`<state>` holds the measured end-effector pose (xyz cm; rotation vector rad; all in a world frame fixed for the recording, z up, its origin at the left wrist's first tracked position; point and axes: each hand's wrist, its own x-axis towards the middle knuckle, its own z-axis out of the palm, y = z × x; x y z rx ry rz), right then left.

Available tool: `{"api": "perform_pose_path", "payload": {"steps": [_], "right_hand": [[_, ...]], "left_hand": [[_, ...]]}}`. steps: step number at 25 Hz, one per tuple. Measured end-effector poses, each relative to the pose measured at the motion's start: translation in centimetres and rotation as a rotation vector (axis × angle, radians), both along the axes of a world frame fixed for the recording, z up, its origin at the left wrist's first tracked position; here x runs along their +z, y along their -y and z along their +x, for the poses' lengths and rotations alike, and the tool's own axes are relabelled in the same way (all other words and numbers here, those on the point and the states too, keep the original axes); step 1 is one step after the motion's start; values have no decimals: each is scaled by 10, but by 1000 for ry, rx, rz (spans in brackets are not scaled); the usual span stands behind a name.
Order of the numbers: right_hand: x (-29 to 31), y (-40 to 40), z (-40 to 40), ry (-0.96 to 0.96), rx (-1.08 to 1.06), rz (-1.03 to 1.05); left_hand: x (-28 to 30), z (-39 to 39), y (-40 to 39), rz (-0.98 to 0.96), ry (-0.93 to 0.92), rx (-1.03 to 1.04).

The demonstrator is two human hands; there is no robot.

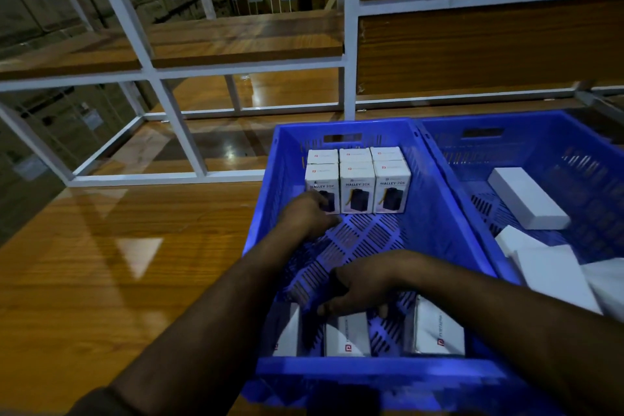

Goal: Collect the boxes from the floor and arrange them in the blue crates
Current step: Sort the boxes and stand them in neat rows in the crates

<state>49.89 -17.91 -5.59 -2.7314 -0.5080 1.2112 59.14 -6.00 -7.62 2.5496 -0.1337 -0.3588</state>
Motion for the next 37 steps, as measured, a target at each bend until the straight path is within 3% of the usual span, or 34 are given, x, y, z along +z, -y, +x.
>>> {"api": "perform_pose_path", "payload": {"steps": [3,8,13,20,23,28,34,37], "right_hand": [[-12,-4,1,-79,-153,81],[-10,-8,0,-208,-278,174],[1,14,15,25,-224,111],[6,59,41,192,-803,557],[4,64,47,127,-1005,786],[4,66,51,-34,-1129,1019],[6,61,48,83,-1097,1061],[8,60,47,147,-1051,1273]], "left_hand": [[-1,0,1,66,17,-56],[-2,-4,0,-11,19,-90],[-3,-4,-3,-25,25,-92],[6,-11,-2,5,14,-51],[9,-14,0,-127,-67,-10],[17,-20,8,-663,-183,128],[24,-19,10,-731,-160,180],[26,-17,7,-832,-289,128]]}}
